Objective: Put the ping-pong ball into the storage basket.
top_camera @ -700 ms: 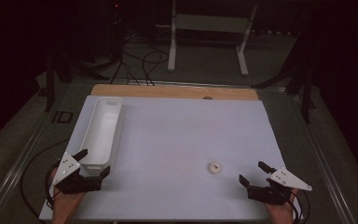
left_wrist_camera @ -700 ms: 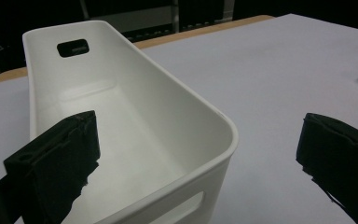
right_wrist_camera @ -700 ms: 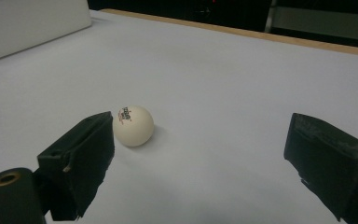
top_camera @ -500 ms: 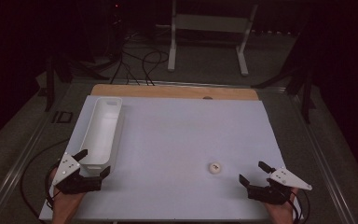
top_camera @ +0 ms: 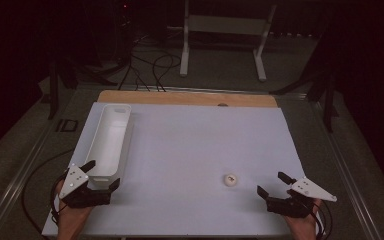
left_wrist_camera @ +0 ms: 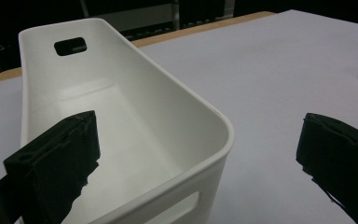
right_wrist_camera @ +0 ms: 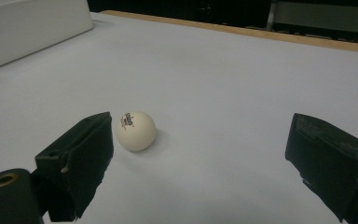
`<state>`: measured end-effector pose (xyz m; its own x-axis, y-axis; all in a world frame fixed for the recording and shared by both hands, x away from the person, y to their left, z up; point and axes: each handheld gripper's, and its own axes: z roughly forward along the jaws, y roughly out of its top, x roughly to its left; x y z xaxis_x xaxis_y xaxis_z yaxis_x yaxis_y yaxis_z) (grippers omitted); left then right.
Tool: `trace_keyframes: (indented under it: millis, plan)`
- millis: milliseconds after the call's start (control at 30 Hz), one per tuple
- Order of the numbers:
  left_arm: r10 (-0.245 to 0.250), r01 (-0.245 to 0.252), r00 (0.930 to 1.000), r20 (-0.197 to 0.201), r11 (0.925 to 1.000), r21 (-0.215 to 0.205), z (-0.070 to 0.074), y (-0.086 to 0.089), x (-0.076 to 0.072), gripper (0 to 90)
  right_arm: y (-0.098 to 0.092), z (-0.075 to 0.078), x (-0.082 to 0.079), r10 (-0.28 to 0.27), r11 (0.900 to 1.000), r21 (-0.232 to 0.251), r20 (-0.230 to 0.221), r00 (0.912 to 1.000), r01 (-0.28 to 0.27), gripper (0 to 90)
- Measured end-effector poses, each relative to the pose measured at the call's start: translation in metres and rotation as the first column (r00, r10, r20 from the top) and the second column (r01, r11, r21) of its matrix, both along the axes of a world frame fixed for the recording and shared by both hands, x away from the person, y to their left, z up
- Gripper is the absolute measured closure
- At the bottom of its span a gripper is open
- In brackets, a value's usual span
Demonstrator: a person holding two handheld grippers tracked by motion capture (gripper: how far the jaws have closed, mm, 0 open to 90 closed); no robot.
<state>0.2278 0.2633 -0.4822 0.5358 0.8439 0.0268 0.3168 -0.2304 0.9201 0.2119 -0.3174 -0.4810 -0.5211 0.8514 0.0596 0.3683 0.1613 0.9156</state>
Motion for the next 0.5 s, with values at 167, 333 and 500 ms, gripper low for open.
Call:
trace_keyframes:
  millis: [167, 333, 500]
  plan:
    - [0.005, -0.005, 1.0, -0.003, 1.0, 0.0, -0.0011, 0.0001, 0.0, 0.1, 0.0016, 0.0028, 0.0015, 0.003, 1.0, -0.005, -0.009, 1.0, -0.003, 7.1]
    - [0.005, -0.005, 1.0, -0.002, 1.0, -0.004, -0.0013, 0.0005, 0.0002, 0.1, 0.0009, 0.0048, 0.0025, 0.005, 1.0, 0.001, -0.01, 0.9999, -0.005, 7.1]
    - [0.006, -0.006, 1.0, -0.005, 1.0, -0.004, -0.0019, 0.0001, 0.0004, 0.1, -0.0038, 0.0064, 0.0032, 0.0, 1.0, 0.016, -0.014, 0.9999, 0.0, 7.1]
